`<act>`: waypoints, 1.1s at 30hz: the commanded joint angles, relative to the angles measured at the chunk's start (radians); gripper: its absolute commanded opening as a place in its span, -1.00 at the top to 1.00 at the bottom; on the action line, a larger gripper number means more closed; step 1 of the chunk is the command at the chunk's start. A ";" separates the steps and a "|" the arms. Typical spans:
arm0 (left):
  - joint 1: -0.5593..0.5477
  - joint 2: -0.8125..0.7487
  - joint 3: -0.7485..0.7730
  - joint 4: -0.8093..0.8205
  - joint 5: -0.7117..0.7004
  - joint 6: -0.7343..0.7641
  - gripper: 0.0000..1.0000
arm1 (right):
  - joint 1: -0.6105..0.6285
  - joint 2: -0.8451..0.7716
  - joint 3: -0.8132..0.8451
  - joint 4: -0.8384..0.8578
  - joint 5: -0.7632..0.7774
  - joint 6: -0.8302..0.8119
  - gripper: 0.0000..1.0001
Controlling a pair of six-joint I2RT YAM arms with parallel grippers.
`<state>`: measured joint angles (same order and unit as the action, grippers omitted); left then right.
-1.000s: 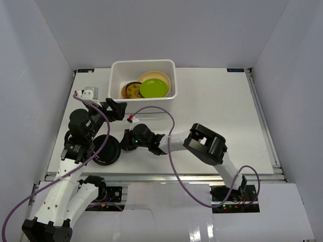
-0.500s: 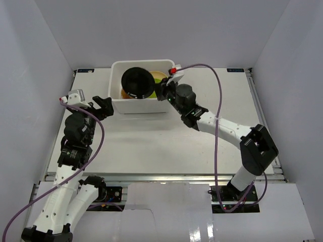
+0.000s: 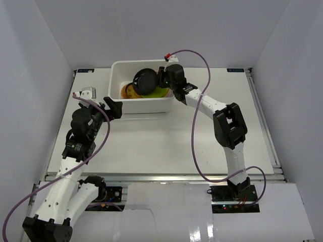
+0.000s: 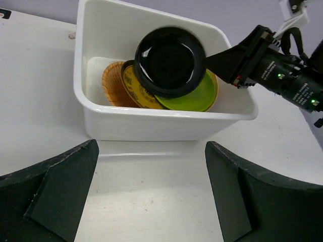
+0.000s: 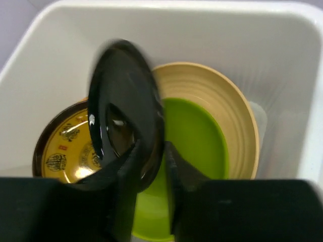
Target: Place the plates into the plastic bin on the countertop
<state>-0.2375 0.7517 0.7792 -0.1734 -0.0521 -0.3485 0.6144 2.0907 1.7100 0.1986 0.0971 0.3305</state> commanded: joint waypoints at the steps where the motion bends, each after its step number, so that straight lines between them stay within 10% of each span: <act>1: 0.003 -0.009 -0.006 0.015 0.038 0.008 -0.96 | -0.005 -0.001 0.082 -0.038 0.007 0.033 0.31; 8: 0.004 0.005 -0.006 0.015 0.038 0.011 -0.96 | -0.013 -0.093 0.077 -0.015 0.003 0.018 -0.14; 15: 0.006 0.009 -0.014 0.040 0.090 0.014 -0.96 | -0.013 -0.429 -0.247 0.150 -0.088 -0.019 -0.28; 18: 0.004 0.015 -0.008 0.040 0.145 0.006 -0.96 | -0.013 -0.611 -0.375 0.200 -0.088 -0.064 -0.64; 26: 0.004 -0.067 0.029 0.164 0.356 -0.050 -0.96 | -0.013 -1.188 -0.893 0.389 0.387 -0.143 -0.97; 27: 0.006 -0.078 0.034 0.192 0.366 -0.070 -0.96 | -0.012 -1.269 -0.917 0.390 0.448 -0.156 -0.63; 33: 0.004 -0.101 0.026 0.232 0.399 -0.107 -0.96 | -0.012 -1.443 -1.059 0.377 0.544 -0.174 -0.80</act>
<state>-0.2371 0.6571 0.7971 0.0093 0.2974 -0.4187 0.6022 0.6712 0.6815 0.5358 0.5278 0.1951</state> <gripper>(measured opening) 0.976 0.900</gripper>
